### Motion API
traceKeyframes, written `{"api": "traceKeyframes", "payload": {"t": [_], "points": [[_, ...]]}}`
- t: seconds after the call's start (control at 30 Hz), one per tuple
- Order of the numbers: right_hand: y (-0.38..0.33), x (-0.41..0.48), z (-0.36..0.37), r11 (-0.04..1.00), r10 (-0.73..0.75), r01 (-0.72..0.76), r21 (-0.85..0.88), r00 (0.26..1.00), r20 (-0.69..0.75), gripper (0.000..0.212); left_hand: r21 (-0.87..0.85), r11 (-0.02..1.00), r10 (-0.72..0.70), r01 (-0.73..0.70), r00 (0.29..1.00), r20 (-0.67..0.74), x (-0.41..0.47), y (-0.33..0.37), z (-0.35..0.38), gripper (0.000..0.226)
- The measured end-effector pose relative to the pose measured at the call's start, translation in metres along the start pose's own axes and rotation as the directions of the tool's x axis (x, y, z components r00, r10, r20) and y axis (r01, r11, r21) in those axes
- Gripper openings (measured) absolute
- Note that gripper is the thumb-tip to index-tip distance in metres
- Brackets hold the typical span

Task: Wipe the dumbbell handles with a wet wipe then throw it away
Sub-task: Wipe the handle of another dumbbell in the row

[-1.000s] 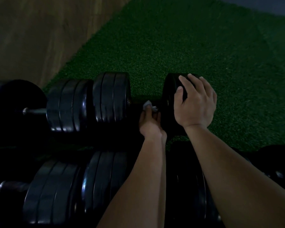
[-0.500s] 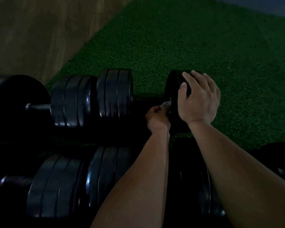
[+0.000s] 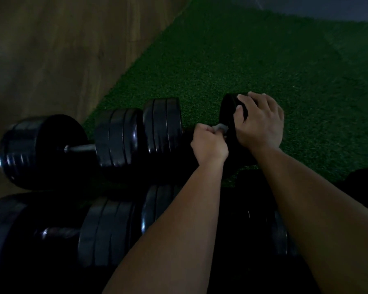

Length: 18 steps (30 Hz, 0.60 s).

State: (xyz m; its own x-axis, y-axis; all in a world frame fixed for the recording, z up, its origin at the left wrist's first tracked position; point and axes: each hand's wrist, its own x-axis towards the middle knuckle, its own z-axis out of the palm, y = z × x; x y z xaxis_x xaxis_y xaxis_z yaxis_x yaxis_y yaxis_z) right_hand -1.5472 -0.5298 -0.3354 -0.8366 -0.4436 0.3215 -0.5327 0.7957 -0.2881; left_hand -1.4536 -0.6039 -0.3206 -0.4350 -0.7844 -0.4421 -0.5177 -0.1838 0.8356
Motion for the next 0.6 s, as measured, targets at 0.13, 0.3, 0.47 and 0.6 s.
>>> {"api": "traceKeyframes", "payload": {"t": [0.13, 0.3, 0.47, 0.6], "points": [[-0.003, -0.005, -0.006, 1.0, 0.018, -0.016, -0.025, 0.996, 0.088, 0.044, 0.053, 0.99, 0.13, -0.132, 0.991, 0.044, -0.017, 0.007, -0.026, 0.012], [-0.004, -0.006, -0.025, 0.999, 0.027, -0.017, -0.035, 0.949, 0.314, 0.051, 0.158, 0.952, 0.231, -0.261, 0.956, 0.182, -0.032, 0.007, -0.056, 0.014], [-0.006, -0.029, -0.054, 0.995, 0.053, -0.086, 0.059, 0.904, 0.423, 0.056, 0.261, 0.856, 0.365, -0.445, 0.88, 0.305, -0.04, 0.007, -0.079, 0.011], [-0.009, -0.082, -0.085, 0.987, 0.047, -0.105, 0.121, 0.911, 0.411, 0.04, 0.326, 0.728, 0.389, -0.603, 0.755, 0.528, -0.043, 0.006, -0.096, 0.013]]}}
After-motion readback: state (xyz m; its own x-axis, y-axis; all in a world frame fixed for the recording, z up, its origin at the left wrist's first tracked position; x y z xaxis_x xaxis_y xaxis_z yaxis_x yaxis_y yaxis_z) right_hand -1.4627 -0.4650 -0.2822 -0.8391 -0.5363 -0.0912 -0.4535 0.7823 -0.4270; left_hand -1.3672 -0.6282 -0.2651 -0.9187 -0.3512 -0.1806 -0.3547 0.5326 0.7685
